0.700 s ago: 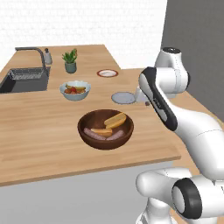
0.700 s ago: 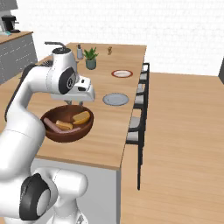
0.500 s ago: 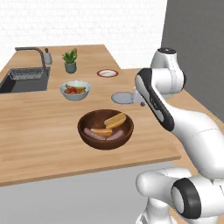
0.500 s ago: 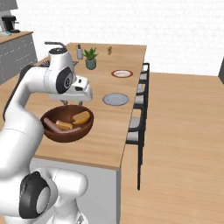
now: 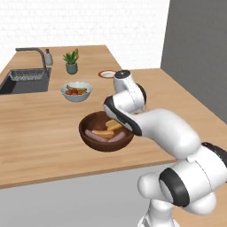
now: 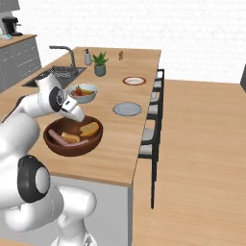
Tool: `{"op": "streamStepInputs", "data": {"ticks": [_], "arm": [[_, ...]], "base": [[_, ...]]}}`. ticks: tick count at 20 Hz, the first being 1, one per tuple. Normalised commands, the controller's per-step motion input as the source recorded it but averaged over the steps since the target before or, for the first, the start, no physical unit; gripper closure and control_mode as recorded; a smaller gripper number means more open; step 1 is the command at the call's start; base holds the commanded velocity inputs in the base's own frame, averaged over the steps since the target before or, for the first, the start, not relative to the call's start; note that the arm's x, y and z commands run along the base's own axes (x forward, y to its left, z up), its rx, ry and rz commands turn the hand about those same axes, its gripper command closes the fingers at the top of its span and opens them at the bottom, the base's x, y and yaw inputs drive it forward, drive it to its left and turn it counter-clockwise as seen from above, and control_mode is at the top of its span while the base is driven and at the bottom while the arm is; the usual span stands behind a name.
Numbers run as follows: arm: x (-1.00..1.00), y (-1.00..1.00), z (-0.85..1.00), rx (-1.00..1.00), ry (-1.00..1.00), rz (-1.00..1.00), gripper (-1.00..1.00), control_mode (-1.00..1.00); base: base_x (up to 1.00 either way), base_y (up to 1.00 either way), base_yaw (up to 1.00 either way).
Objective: Place one bun and one sausage from the bowl on each plate.
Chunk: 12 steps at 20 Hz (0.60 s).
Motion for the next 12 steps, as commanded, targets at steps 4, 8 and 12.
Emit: {"op": "streamStepInputs", "data": {"ticks": [4,8,12], "arm": [[0.38,0.09,-0.73,0.16,-0.02,-0.66,-1.00,-1.00],[0.01,0.04,-0.35,0.13,-0.13,-0.62,-1.00,-1.00],[0.05,0.40,-0.04,0.00,-0.24,-0.59,-1.00,-1.00]], "base": [[0.00,0.00,0.00],[0.00,0.00,0.00],[0.00,0.00,0.00]]}}
